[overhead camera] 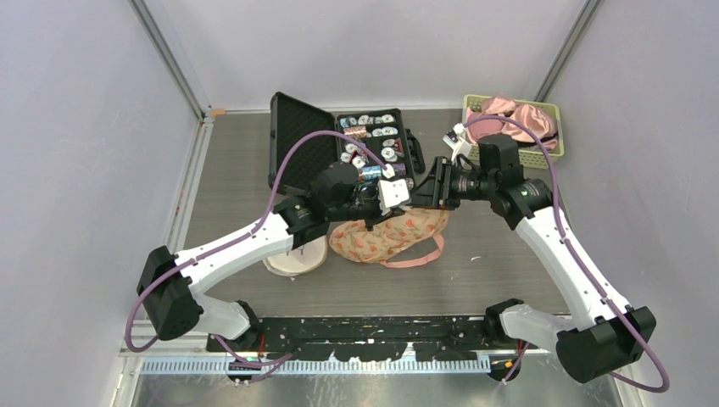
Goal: Unzip the laundry bag and remove the bra
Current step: Unzip the laundry bag at the center of the board.
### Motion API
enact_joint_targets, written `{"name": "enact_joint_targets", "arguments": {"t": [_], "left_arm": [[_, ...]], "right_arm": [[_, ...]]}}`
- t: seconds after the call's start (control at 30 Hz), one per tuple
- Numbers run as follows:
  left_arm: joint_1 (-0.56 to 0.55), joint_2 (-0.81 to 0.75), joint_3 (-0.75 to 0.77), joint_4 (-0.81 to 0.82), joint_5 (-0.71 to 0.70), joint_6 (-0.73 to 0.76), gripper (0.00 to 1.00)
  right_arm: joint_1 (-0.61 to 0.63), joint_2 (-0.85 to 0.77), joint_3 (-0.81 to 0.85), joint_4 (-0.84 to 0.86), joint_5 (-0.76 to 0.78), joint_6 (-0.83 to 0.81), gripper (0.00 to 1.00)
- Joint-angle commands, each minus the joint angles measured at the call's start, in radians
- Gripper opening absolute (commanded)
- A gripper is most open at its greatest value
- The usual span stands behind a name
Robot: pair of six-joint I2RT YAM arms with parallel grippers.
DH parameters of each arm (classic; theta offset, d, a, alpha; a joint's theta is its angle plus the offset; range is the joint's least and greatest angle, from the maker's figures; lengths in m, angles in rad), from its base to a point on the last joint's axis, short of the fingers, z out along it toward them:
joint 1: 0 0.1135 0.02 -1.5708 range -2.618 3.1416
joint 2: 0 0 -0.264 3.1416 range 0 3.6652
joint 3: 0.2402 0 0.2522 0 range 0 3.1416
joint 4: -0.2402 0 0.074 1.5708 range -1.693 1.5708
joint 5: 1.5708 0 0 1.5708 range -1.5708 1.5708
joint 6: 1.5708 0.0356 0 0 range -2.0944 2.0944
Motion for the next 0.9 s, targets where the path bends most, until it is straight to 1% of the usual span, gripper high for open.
{"name": "enact_joint_targets", "arguments": {"t": [0.0, 0.13, 0.23, 0.37, 0.43, 0.5, 0.53, 0.57, 0.6, 0.87], "left_arm": [[-0.006, -0.011, 0.034, 0.144, 0.042, -0.004, 0.00], [-0.006, -0.009, 0.035, 0.145, 0.038, -0.006, 0.00], [-0.006, -0.008, 0.037, 0.144, 0.036, -0.006, 0.00], [-0.006, -0.008, 0.035, 0.141, 0.026, -0.013, 0.00], [-0.004, -0.008, 0.035, 0.136, 0.020, -0.016, 0.00], [-0.004, -0.009, 0.032, 0.132, 0.018, -0.016, 0.00], [-0.003, -0.009, 0.033, 0.130, 0.017, -0.017, 0.00], [-0.002, -0.010, 0.032, 0.126, 0.015, -0.017, 0.00], [-0.003, -0.010, 0.032, 0.123, 0.011, -0.017, 0.00], [0.003, -0.016, 0.018, 0.106, -0.004, -0.016, 0.00]], "right_arm": [[0.012, 0.016, -0.004, 0.030, -0.052, -0.005, 0.38], [0.013, 0.016, -0.004, 0.033, -0.063, -0.006, 0.35], [0.013, 0.015, -0.004, 0.031, -0.060, -0.006, 0.28], [0.012, 0.008, -0.001, 0.022, -0.053, -0.014, 0.25], [0.012, 0.005, 0.003, 0.015, -0.052, -0.020, 0.21], [0.013, 0.001, 0.006, 0.007, -0.053, -0.030, 0.15], [0.012, -0.001, 0.008, 0.002, -0.052, -0.036, 0.11], [0.013, -0.002, 0.011, -0.003, -0.050, -0.042, 0.05], [0.012, -0.003, 0.016, -0.014, -0.044, -0.051, 0.01], [0.012, -0.007, 0.095, -0.133, 0.084, -0.154, 0.00]]}}
